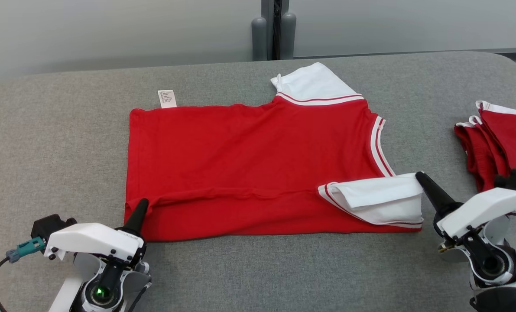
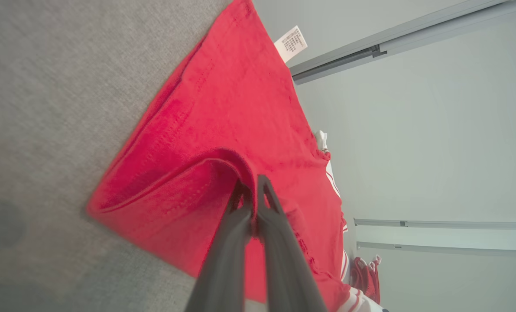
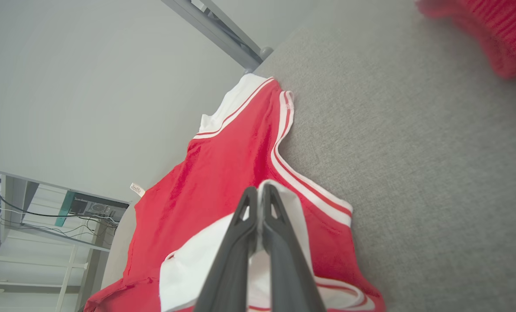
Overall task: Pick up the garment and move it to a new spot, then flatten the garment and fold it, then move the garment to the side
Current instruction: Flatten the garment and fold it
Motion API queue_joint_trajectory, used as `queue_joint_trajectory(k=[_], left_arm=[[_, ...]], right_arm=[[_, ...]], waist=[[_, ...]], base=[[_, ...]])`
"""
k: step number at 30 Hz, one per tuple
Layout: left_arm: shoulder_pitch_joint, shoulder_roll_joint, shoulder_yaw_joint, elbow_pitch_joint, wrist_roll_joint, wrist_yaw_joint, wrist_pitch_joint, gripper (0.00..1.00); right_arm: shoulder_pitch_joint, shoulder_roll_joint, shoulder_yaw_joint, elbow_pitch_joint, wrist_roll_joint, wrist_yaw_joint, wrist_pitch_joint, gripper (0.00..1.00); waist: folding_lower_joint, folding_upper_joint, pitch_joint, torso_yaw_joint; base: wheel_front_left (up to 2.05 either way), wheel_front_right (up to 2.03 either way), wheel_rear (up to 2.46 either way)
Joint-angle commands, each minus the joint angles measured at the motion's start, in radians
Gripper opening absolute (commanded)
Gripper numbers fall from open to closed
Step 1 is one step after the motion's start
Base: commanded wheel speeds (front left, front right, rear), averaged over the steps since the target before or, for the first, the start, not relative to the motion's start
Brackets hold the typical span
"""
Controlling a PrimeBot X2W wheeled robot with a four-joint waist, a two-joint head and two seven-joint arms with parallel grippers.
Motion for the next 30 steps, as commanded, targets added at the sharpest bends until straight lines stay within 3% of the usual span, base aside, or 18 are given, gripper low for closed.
queue_joint_trajectory(k=[1, 17, 18, 19, 20, 21, 22, 23, 30], left_arm=[[-0.026, -0.001, -0.001, 0.018, 0.012, 0.003, -0.001, 0.00], [-0.156, -0.041, -0.017, 0.168, 0.032, -0.004, -0.009, 0.00], [-0.160, -0.043, -0.017, 0.175, 0.033, -0.006, -0.010, 0.07], [-0.163, -0.044, -0.015, 0.180, 0.034, -0.006, -0.014, 0.24], [-0.165, -0.045, -0.015, 0.185, 0.035, -0.008, -0.016, 0.35], [-0.167, -0.047, -0.013, 0.189, 0.036, -0.011, -0.020, 0.42], [-0.168, -0.048, -0.011, 0.192, 0.036, -0.012, -0.025, 0.78], [-0.170, -0.049, -0.008, 0.193, 0.039, -0.014, -0.030, 1.00], [-0.158, -0.046, 0.014, 0.190, 0.036, -0.031, -0.061, 1.00]], right_arm=[[-0.029, -0.005, 0.004, 0.029, -0.013, 0.000, -0.009, 0.00], [-0.275, -0.006, 0.070, 0.344, -0.064, 0.000, -0.081, 0.00], [-0.285, -0.005, 0.077, 0.357, -0.065, 0.000, -0.088, 0.02], [-0.294, -0.006, 0.083, 0.371, -0.064, 0.000, -0.095, 0.26], [-0.305, -0.006, 0.088, 0.384, -0.065, 0.000, -0.104, 0.44], [-0.314, -0.005, 0.093, 0.394, -0.064, 0.000, -0.113, 0.77], [-0.324, -0.005, 0.096, 0.403, -0.061, 0.000, -0.124, 1.00], [-0.331, -0.006, 0.096, 0.411, -0.055, 0.000, -0.135, 1.00], [-0.367, -0.014, 0.083, 0.433, -0.010, 0.000, -0.211, 1.00]], waist=[[0.0000, 0.0000, 0.008, 0.000], [0.0000, 0.0000, 0.051, 0.022], [0.0000, 0.0000, 0.051, 0.022], [0.0000, 0.0000, 0.051, 0.023], [0.0000, 0.0000, 0.051, 0.023], [0.0000, 0.0000, 0.051, 0.024], [0.0000, 0.0000, 0.050, 0.025], [0.0000, 0.0000, 0.049, 0.026], [0.0000, 0.0000, 0.035, 0.026]], base=[[0.00, 0.00, 0.00], [0.00, 0.00, 0.00], [0.00, 0.00, 0.00], [0.00, 0.00, 0.00], [0.00, 0.00, 0.00], [0.00, 0.00, 0.00], [0.00, 0.00, 0.00], [0.00, 0.00, 0.00], [0.00, 0.00, 0.00]])
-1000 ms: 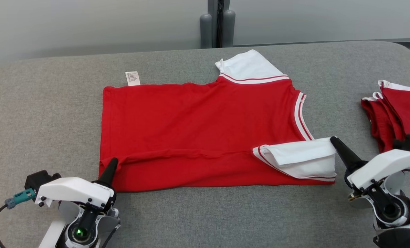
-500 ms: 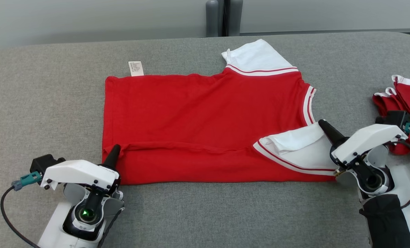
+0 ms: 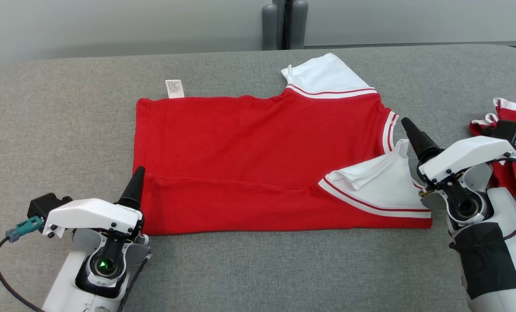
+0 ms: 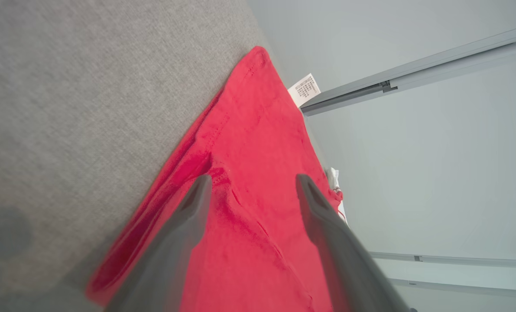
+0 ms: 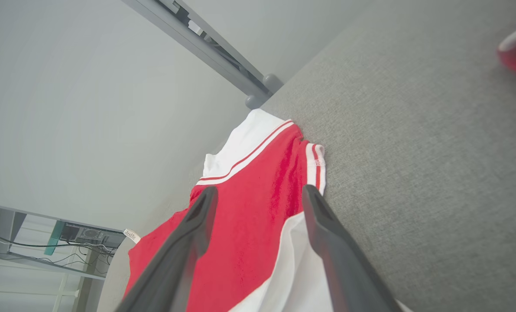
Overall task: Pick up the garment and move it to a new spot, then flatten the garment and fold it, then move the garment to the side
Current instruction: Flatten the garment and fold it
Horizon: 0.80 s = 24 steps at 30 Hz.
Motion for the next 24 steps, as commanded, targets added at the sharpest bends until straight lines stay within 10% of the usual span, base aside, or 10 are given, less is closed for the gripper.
queue_joint_trajectory(k=[1, 24], left_arm=[[0.002, 0.009, 0.008, -0.006, 0.003, -0.008, -0.008, 1.00], [0.280, 0.045, -0.058, -0.121, 0.099, 0.008, -0.101, 1.00]], right_arm=[[-0.014, -0.013, -0.004, -0.009, 0.019, 0.000, -0.021, 1.00], [0.393, -0.114, 0.035, -0.410, 0.112, 0.000, -0.148, 1.00]], waist=[[0.0000, 0.0000, -0.004, -0.002], [0.0000, 0.0000, -0.077, -0.034]], base=[[0.00, 0.00, 0.00], [0.00, 0.00, 0.00]])
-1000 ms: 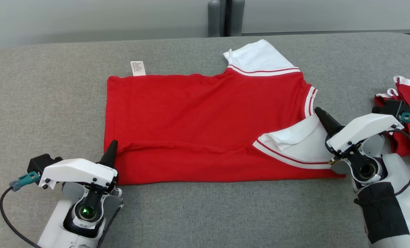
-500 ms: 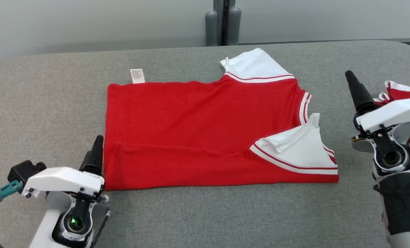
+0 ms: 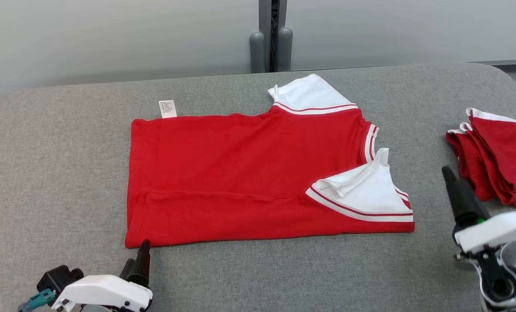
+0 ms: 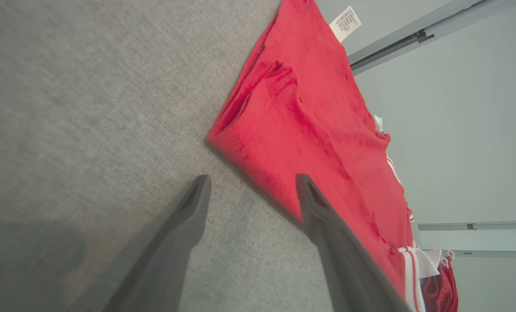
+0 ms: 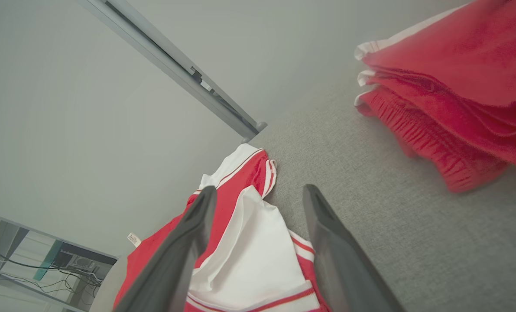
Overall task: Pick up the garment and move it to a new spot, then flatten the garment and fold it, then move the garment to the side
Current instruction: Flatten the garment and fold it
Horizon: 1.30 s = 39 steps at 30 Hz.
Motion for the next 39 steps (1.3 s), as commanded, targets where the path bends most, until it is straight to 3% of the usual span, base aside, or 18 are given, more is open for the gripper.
queue_joint_trajectory(k=[1, 12, 24, 26, 27, 28, 29, 30, 31, 32, 33, 34, 35, 39], left_arm=[[0.006, 0.003, 0.004, -0.001, -0.004, 0.000, -0.006, 1.00], [-0.046, -0.012, 0.020, 0.078, 0.002, -0.001, -0.030, 1.00], [-0.147, -0.040, 0.016, 0.194, 0.013, -0.051, -0.049, 1.00], [-0.162, -0.045, 0.014, 0.210, 0.015, -0.062, -0.054, 0.85], [-0.168, -0.048, 0.012, 0.218, 0.016, -0.068, -0.056, 0.71], [-0.168, -0.048, 0.012, 0.218, 0.016, -0.068, -0.056, 0.71], [-0.174, -0.052, 0.011, 0.224, 0.018, -0.076, -0.058, 0.57], [-0.181, -0.056, 0.010, 0.232, 0.018, -0.085, -0.062, 0.48], [-0.186, -0.060, 0.010, 0.238, 0.018, -0.094, -0.065, 0.45], [-0.191, -0.064, 0.010, 0.244, 0.017, -0.105, -0.070, 0.34], [-0.195, -0.067, 0.011, 0.250, 0.017, -0.116, -0.075, 0.25], [-0.200, -0.073, 0.011, 0.259, 0.019, -0.140, -0.088, 0.05], [-0.203, -0.075, 0.011, 0.264, 0.021, -0.154, -0.094, 0.00], [-0.211, -0.081, 0.013, 0.261, 0.031, -0.202, -0.125, 0.00]], right_arm=[[0.020, 0.001, -0.002, -0.013, 0.006, 0.000, 0.004, 1.00], [0.157, 0.061, -0.012, -0.095, 0.005, 0.000, 0.046, 1.00], [0.063, 0.107, 0.051, 0.100, 0.007, 0.000, 0.060, 1.00], [0.035, 0.110, 0.069, 0.143, 0.007, 0.000, 0.060, 1.00], [0.021, 0.111, 0.079, 0.163, 0.004, 0.000, 0.058, 1.00], [0.021, 0.111, 0.079, 0.163, 0.004, 0.000, 0.058, 1.00], [0.008, 0.111, 0.087, 0.183, 0.003, 0.000, 0.057, 1.00], [-0.007, 0.112, 0.095, 0.201, 0.003, 0.000, 0.048, 0.92], [-0.019, 0.113, 0.103, 0.214, 0.004, 0.000, 0.042, 0.60], [-0.029, 0.114, 0.112, 0.229, 0.008, 0.000, 0.037, 0.43], [-0.038, 0.115, 0.121, 0.239, 0.011, 0.000, 0.029, 0.32], [-0.056, 0.115, 0.138, 0.253, 0.022, 0.000, 0.019, 0.00], [-0.063, 0.115, 0.146, 0.256, 0.027, 0.000, 0.016, 0.00], [-0.086, 0.110, 0.166, 0.238, 0.069, 0.001, 0.000, 0.00]], waist=[[0.0000, 0.0000, 0.000, -0.002], [0.0000, 0.0000, 0.021, -0.033], [0.0000, 0.0000, 0.085, -0.027], [0.0000, 0.0000, 0.092, -0.021], [0.0000, 0.0000, 0.095, -0.019], [0.0000, 0.0000, 0.095, -0.019], [0.0000, 0.0000, 0.097, -0.015], [0.0000, 0.0000, 0.099, -0.012], [0.0000, 0.0000, 0.100, -0.010], [0.0000, 0.0000, 0.101, -0.007], [0.0000, 0.0000, 0.102, -0.005], [0.0000, 0.0000, 0.102, -0.001], [0.0000, 0.0000, 0.102, 0.000], [0.0000, 0.0000, 0.099, 0.004]], base=[[0.00, 0.00, 0.00], [0.00, 0.00, 0.00], [0.00, 0.00, 0.00], [0.00, 0.00, 0.00], [0.00, 0.00, 0.00], [0.00, 0.00, 0.00], [0.00, 0.00, 0.00], [0.00, 0.00, 0.00], [0.00, 0.00, 0.00], [0.00, 0.00, 0.00], [0.00, 0.00, 0.00], [0.00, 0.00, 0.00], [0.00, 0.00, 0.00], [0.00, 0.00, 0.00]])
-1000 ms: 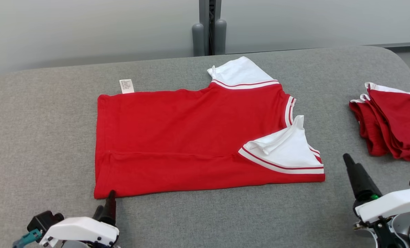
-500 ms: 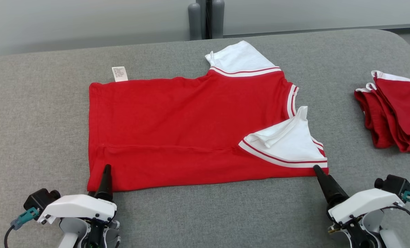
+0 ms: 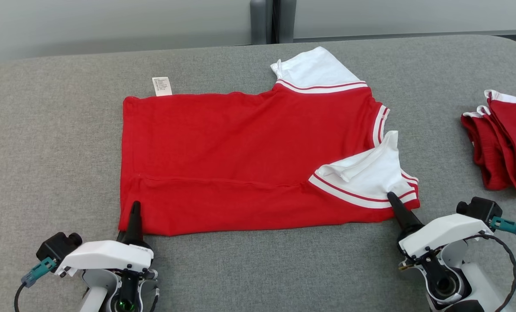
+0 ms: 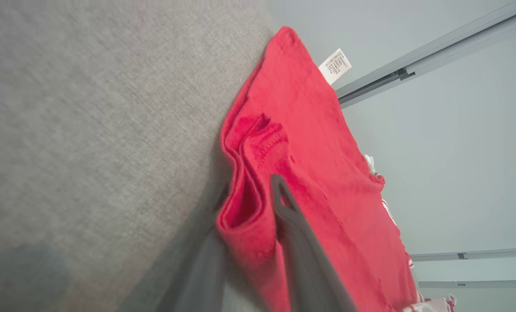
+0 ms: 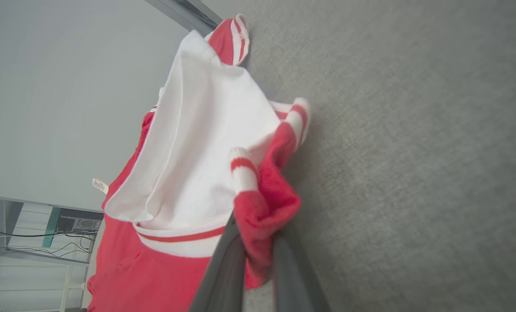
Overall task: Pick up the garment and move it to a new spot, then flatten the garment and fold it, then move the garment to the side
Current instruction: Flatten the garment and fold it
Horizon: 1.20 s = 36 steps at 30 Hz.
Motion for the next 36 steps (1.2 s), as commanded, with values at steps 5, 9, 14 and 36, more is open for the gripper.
queue_joint_trajectory(k=[5, 9, 14, 36], left_arm=[[0.000, 0.002, 0.004, -0.018, 0.028, -0.032, -0.028, 0.00], [0.032, 0.008, 0.005, -0.070, 0.057, -0.038, -0.045, 0.00], [0.094, 0.018, -0.003, -0.168, 0.109, -0.020, -0.058, 0.00], [0.349, 0.023, -0.032, -0.384, 0.184, 0.118, -0.062, 0.00]], right_arm=[[-0.004, -0.033, 0.021, -0.059, 0.057, 0.002, -0.011, 0.00], [0.025, -0.062, 0.023, -0.115, 0.085, 0.002, -0.016, 0.00], [0.086, -0.100, 0.008, -0.206, 0.114, 0.002, -0.019, 0.00], [0.363, -0.065, -0.094, -0.339, 0.069, 0.002, 0.037, 0.00]], waist=[[0.0000, -0.0001, -0.007, 0.000], [0.0000, -0.0001, -0.014, -0.001], [0.0000, -0.0001, -0.022, 0.003], [0.0000, -0.0001, -0.024, 0.000]], base=[[0.00, 0.00, 0.00], [0.00, 0.00, 0.00], [0.00, 0.00, 0.00], [0.00, 0.00, 0.00]])
